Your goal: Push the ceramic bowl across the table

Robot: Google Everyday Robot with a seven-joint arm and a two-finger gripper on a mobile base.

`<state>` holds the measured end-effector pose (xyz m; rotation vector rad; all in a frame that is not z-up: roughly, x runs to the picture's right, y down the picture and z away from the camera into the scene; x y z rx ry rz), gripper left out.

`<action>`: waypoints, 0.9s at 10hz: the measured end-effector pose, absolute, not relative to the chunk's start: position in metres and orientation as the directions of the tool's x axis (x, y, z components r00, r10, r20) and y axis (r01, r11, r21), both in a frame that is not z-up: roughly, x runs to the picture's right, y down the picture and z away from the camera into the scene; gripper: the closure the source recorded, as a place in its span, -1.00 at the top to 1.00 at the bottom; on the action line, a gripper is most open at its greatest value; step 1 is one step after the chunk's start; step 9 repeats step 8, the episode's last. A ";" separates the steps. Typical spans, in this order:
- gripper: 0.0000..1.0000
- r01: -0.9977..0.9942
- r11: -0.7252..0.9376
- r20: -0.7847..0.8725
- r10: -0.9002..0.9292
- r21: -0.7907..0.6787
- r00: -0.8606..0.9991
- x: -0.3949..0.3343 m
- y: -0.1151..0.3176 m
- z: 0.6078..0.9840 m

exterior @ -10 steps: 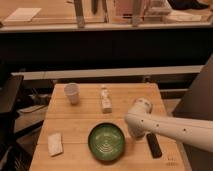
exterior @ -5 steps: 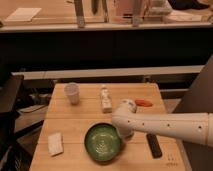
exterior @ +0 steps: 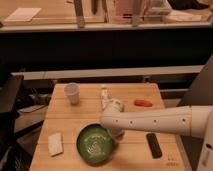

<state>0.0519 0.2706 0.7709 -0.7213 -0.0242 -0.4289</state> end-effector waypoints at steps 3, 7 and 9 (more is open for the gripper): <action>-0.96 0.424 0.649 0.181 -0.408 -0.632 0.895 0.032 0.270 0.770; -0.96 0.465 0.628 0.205 -0.443 -0.624 0.873 0.003 0.270 0.769; -0.96 0.476 0.623 0.212 -0.451 -0.621 0.867 -0.002 0.271 0.768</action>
